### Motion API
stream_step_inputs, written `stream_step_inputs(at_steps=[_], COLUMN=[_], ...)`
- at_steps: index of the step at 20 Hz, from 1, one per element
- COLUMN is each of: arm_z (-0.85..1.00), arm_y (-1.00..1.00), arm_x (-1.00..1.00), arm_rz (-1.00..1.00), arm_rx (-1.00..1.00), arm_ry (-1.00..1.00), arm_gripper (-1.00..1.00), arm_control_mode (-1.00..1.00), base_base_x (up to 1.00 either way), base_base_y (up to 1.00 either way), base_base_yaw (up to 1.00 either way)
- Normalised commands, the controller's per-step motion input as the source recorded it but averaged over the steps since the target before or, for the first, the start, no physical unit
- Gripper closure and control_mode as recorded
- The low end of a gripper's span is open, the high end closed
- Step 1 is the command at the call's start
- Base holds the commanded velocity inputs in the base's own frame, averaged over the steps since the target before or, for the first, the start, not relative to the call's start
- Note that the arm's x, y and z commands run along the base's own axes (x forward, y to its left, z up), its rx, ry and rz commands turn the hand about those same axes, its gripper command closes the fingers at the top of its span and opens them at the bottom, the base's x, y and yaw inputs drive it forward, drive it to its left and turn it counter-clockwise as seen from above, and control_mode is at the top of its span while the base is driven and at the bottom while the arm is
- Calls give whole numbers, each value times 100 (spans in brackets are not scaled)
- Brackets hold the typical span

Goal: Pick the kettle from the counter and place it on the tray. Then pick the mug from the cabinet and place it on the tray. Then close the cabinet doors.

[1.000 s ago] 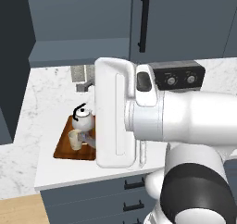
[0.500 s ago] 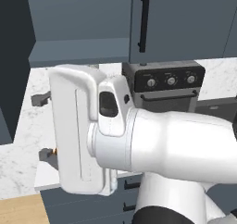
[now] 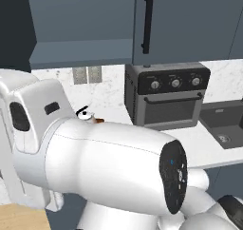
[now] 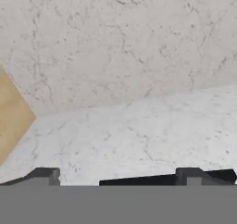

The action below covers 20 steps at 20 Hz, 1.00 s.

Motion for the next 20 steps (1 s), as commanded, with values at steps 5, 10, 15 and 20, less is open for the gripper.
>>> stream_step_inputs(at_steps=[5,10,15,20], arm_z=[-2,-16,-21,-31], arm_y=[66,44,26,20], arm_x=[7,40,42,38], arm_rz=[-16,-23,-17,-11], arm_rx=[-22,-13,-4,-1], arm_ry=[-10,0,6,12], arm_gripper=[-100,-100,-100,-100], arm_control_mode=[-100,-100,-100,-100], base_base_x=[0,0,0,0], base_base_y=[0,0,0,0], base_base_yaw=[0,0,0,0])
